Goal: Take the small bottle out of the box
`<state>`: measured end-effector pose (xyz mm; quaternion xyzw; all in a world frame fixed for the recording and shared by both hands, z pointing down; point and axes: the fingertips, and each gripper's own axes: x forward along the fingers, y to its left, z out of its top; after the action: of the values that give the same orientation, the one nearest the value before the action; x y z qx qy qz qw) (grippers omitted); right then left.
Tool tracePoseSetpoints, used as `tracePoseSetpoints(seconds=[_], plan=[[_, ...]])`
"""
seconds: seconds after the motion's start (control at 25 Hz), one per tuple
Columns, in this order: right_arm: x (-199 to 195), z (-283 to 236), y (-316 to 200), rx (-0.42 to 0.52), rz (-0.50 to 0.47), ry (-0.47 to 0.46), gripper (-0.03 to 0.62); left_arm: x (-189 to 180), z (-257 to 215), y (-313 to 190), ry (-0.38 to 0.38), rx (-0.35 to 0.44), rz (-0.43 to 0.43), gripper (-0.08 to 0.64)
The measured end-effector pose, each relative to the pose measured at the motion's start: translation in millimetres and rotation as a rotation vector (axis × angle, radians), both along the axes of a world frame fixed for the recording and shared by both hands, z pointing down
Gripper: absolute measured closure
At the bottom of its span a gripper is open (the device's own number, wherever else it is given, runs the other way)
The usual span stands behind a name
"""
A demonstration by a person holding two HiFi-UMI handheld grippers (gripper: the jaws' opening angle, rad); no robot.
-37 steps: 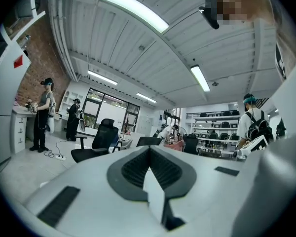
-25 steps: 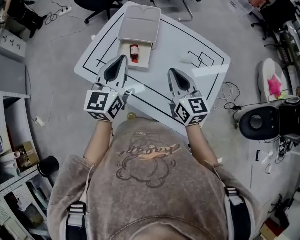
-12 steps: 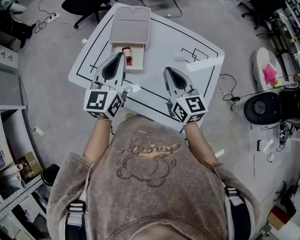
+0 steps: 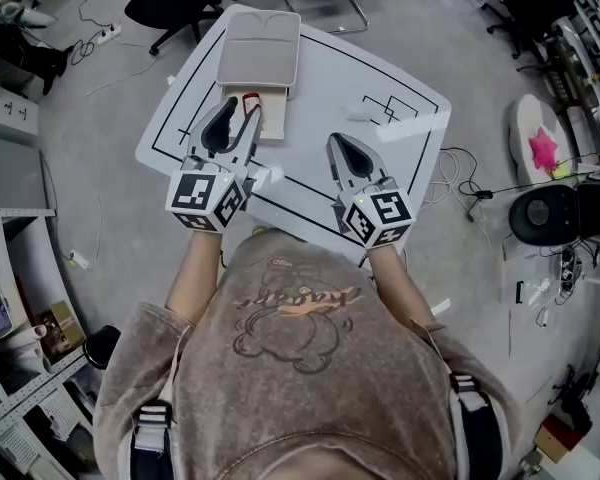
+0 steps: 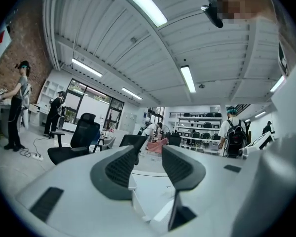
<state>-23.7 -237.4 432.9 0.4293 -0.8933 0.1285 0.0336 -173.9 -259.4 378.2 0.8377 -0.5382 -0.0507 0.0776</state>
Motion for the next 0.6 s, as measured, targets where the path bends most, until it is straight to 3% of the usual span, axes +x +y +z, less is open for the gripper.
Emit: tracePoseSetpoints(seconds=[0.28, 0.6], plan=[[2.5, 4.1, -0.1, -0.011, -0.007, -0.004, 0.597, 2.7, 14.4, -13.6, -0.042, -0.058, 0.016, 0.279], [5.5, 7.8, -0.8, -0.018, -0.015, -0.014, 0.597, -4.8, 46.2, -47.3, -0.12, -0.152, 0.001, 0.267]])
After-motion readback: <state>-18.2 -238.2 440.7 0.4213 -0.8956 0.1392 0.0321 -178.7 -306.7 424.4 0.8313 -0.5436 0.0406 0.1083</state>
